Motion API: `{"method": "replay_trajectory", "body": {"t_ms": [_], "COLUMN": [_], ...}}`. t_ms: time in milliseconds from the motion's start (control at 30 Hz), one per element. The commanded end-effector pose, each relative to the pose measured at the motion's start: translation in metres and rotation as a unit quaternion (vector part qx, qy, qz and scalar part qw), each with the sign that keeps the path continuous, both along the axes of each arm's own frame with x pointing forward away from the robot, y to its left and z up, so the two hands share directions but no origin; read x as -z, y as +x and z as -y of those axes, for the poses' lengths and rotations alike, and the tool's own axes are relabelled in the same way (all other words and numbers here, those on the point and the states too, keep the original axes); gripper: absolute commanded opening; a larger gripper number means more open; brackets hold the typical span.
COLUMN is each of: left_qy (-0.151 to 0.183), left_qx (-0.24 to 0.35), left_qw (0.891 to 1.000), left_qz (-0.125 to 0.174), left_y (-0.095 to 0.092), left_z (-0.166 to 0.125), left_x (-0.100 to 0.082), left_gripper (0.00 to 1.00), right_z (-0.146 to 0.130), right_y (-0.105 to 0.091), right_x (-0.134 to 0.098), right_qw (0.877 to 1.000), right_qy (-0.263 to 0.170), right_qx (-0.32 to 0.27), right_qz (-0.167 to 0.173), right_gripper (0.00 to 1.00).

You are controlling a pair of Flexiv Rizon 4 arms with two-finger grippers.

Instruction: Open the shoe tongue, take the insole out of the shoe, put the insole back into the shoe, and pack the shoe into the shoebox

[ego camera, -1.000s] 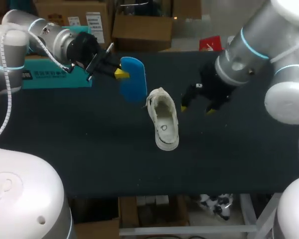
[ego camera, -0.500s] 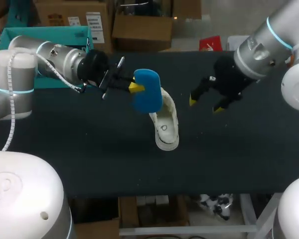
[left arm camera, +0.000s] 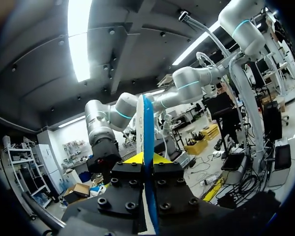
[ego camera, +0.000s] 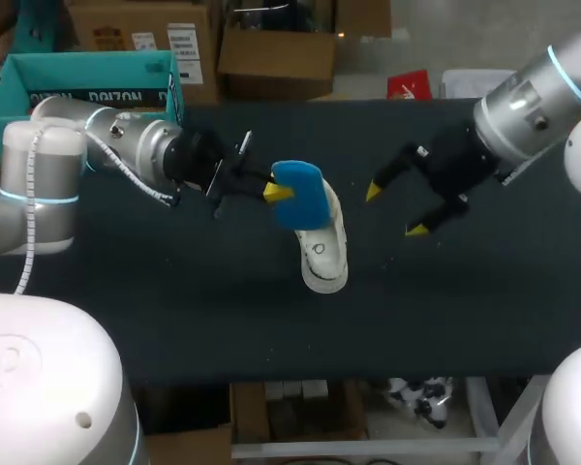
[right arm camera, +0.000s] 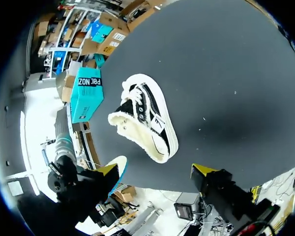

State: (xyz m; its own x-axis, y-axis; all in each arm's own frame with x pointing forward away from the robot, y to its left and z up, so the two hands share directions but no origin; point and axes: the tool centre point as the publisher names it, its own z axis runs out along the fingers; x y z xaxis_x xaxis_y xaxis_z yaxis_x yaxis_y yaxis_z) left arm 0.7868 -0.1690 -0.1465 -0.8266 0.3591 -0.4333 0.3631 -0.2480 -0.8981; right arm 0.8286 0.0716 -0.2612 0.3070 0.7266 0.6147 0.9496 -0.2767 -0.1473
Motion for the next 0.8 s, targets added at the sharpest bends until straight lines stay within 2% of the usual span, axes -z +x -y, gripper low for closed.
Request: {"method": "replay_trajectory", "body": {"t_ms": [33,167,333,467,533,800], "left_qy": [-0.009,-0.018,-0.031,-0.011,-0.008,-0.006], "left_qx": [0.010,0.002,-0.009,-0.035,-0.027,-0.007], "left_qw": [1.000,1.000,0.996,0.989,0.983,0.967], "left_qz": [0.003,-0.011,-0.080,-0.144,-0.183,-0.253], "left_y": [0.003,0.002,0.010,0.011,0.011,0.010], "left_z": [0.008,0.010,0.005,0.001,-0.002,-0.011], "left_x": [0.005,0.003,-0.004,-0.014,-0.018,-0.029], "left_gripper": [0.00,0.00,0.00,0.00,0.00,0.00], "right_z": [0.006,0.006,0.006,0.006,0.006,0.006], "right_y": [-0.001,-0.001,-0.001,-0.001,-0.001,-0.001], "right_x": [0.003,0.003,0.003,0.003,0.003,0.003], "right_qw": [0.998,0.998,0.998,0.998,0.998,0.998], "right_qy": [0.036,0.036,0.036,0.036,0.036,0.036], "right_qx": [0.040,0.040,0.040,0.040,0.040,0.040], "right_qz": [-0.028,-0.028,-0.028,-0.028,-0.028,-0.028], "right_gripper": [1.00,1.00,1.00,1.00,1.00,1.00]}}
